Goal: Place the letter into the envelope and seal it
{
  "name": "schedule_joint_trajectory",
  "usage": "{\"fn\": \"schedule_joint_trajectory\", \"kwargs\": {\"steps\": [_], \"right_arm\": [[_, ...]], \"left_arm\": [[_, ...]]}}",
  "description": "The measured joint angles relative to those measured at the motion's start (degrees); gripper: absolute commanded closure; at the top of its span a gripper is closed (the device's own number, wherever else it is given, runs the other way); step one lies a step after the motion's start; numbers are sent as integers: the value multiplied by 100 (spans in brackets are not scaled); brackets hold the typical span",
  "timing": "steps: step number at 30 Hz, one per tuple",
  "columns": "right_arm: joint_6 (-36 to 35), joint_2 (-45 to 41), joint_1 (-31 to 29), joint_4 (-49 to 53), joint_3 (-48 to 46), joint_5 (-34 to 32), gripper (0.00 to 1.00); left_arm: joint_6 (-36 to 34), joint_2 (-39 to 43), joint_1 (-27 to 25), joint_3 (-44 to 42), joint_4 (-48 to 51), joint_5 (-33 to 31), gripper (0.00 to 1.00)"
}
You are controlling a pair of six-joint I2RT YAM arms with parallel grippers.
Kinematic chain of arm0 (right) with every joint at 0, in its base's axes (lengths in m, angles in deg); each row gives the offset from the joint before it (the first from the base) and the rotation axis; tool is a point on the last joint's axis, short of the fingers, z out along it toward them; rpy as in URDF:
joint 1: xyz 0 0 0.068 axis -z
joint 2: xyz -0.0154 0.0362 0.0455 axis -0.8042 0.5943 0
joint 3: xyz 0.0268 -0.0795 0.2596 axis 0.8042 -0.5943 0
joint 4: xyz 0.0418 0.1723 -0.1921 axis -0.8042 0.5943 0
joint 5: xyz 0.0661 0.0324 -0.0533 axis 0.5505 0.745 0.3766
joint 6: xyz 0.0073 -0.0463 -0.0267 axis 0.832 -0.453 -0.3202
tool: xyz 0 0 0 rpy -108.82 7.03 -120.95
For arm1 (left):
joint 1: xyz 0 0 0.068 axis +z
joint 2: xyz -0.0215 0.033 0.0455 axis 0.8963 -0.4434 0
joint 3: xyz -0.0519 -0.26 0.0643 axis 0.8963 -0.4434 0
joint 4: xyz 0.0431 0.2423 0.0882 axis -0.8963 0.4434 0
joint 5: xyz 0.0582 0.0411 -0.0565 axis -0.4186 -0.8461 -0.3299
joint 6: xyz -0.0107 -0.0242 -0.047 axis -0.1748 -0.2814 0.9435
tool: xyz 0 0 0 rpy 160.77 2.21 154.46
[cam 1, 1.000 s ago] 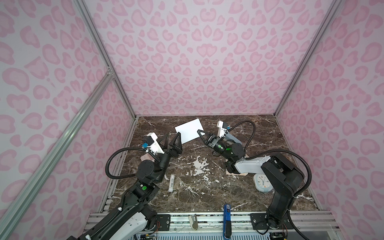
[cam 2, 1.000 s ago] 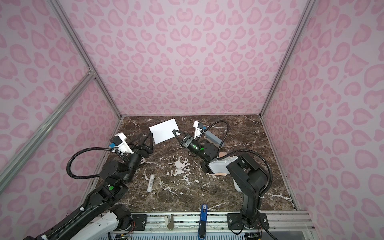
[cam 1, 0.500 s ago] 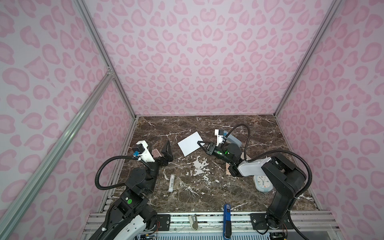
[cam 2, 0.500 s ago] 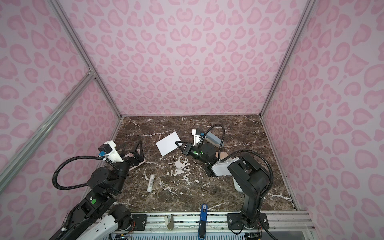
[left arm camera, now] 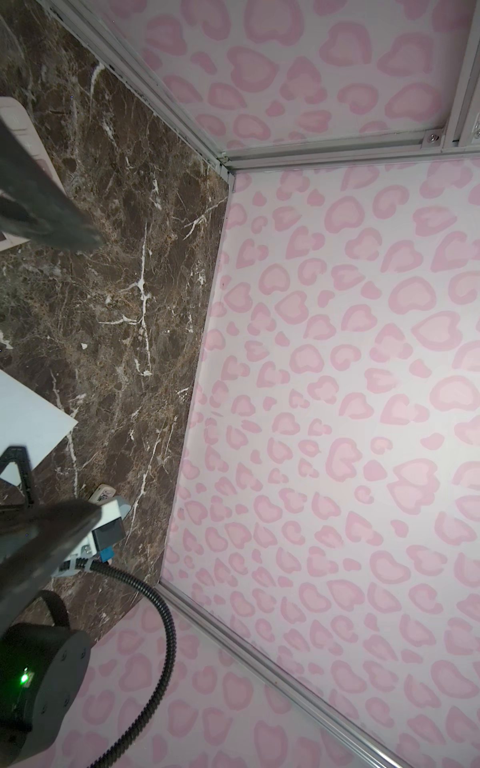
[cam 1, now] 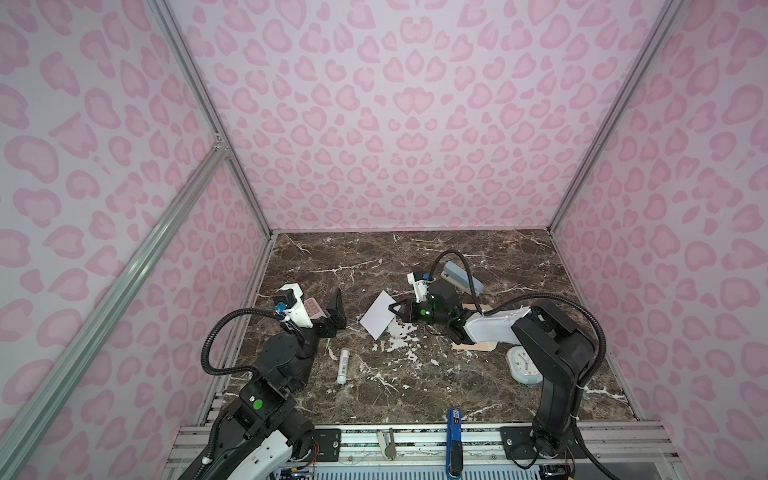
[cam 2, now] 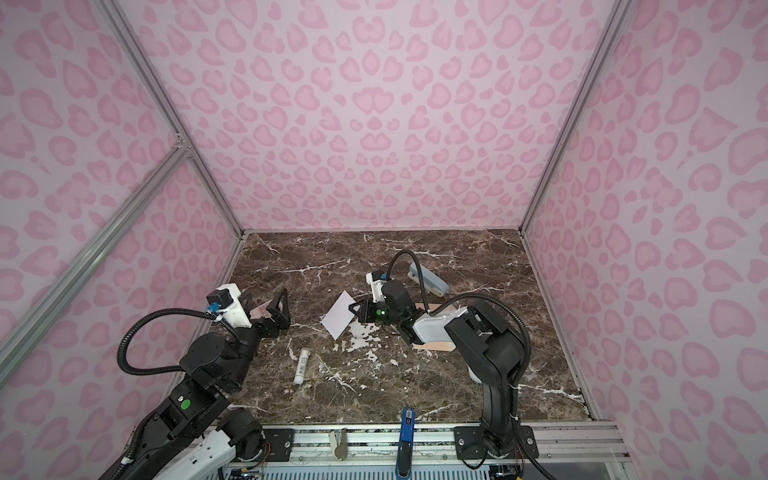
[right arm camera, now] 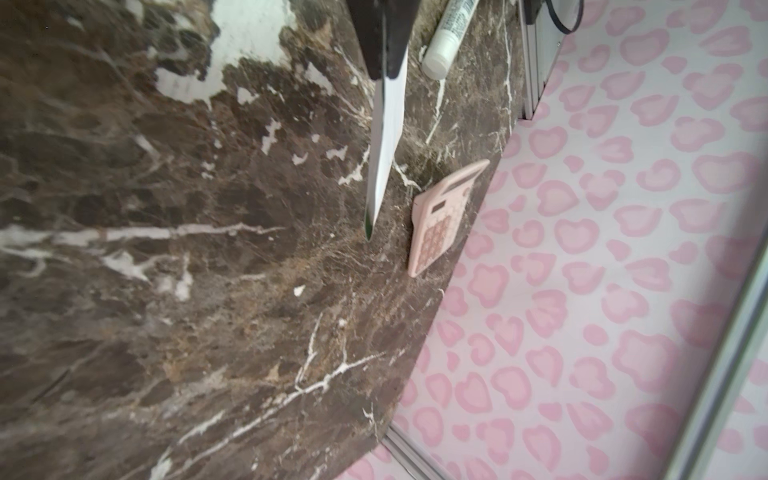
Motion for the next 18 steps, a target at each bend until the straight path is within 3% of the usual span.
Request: {"fn": "schedule_joint_trajectory", "kwargs": {"steps": [18], "right_arm": [[-1405,717,92,2935,1423,61,96]], "left_arm": [[-2,-179,4,-2,-4,258,5]]}}
